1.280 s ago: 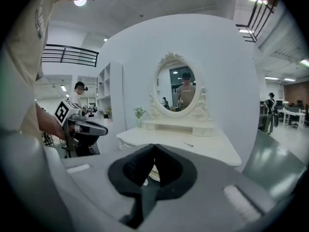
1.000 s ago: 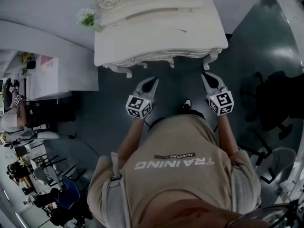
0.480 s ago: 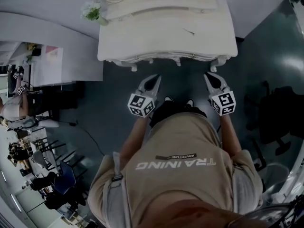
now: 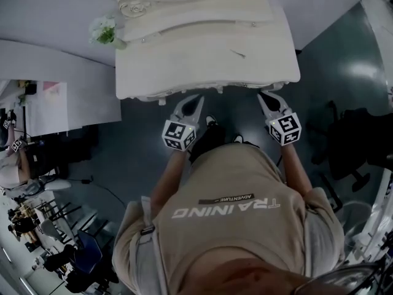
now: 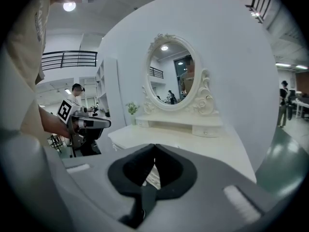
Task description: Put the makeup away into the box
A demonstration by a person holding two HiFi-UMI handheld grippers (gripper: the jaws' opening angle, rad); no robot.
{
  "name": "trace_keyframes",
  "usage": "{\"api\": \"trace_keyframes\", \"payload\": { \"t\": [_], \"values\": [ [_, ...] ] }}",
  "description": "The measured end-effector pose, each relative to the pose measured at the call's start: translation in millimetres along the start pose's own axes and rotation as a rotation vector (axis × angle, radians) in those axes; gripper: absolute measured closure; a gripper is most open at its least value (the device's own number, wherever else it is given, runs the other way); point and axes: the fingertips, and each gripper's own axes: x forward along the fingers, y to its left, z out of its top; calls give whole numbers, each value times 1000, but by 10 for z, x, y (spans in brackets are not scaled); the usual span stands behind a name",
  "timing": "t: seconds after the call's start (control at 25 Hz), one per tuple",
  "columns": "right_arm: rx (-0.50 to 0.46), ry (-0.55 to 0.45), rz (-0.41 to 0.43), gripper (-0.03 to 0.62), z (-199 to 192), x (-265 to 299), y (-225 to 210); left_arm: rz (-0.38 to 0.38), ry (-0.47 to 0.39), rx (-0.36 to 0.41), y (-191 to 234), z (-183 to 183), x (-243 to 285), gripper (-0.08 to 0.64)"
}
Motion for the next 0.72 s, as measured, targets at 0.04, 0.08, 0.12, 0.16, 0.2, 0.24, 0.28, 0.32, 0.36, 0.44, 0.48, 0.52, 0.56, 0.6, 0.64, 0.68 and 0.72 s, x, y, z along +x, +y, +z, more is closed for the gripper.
{"api": "trace_keyframes", "payload": {
  "t": [0.04, 0.08, 0.12, 0.16, 0.2, 0.24, 0.28, 0.32, 0.36, 0.44, 0.48, 0.52, 0.56, 0.6, 0.64, 0.68, 0.72],
  "values": [
    [6, -3, -10, 591, 76, 92, -20, -2, -6, 12, 125, 73, 27, 557],
    [8, -9, -19, 591, 156, 191, -34, -2, -12, 21, 252, 134, 49, 557],
    [6, -15, -29, 591, 237, 295, -46, -2, -14, 26, 376, 180, 74, 557],
    [1, -20, -38, 591, 315, 402, -58, -4, -14, 28, 494, 211, 105, 557],
    [-11, -23, -47, 591, 390, 510, -68, -9, -11, 26, 603, 229, 143, 557],
    [-32, -21, -56, 591, 456, 615, -69, -18, -6, 23, 696, 235, 185, 557],
    [-61, -16, -62, 591, 506, 714, -58, -31, 0, 19, 773, 231, 229, 557],
    [-88, -9, -67, 591, 538, 806, -42, -45, 6, 18, 835, 221, 276, 557],
    [-104, -3, -69, 591, 553, 889, -33, -61, 11, 18, 886, 210, 331, 557],
    [-97, 10, -75, 591, 538, 1029, -56, -89, 19, 18, 968, 186, 455, 557],
    [-81, 14, -82, 591, 517, 1081, -86, -99, 24, 17, 1003, 168, 511, 557],
    [-62, 18, -91, 591, 494, 1118, -124, -107, 30, 13, 1033, 151, 557, 557],
    [-41, 20, -101, 591, 475, 1142, -172, -111, 35, 7, 1056, 140, 593, 557],
    [-23, 22, -112, 591, 463, 1155, -231, -115, 39, 1, 1072, 138, 621, 557],
    [-8, 25, -124, 591, 458, 1166, -301, -117, 43, -5, 1087, 143, 648, 557],
    [4, 27, -134, 591, 464, 1182, -384, -118, 46, -9, 1105, 154, 682, 557],
    [12, 28, -141, 591, 481, 1209, -476, -116, 49, -11, 1129, 171, 728, 557]
  ]
}}
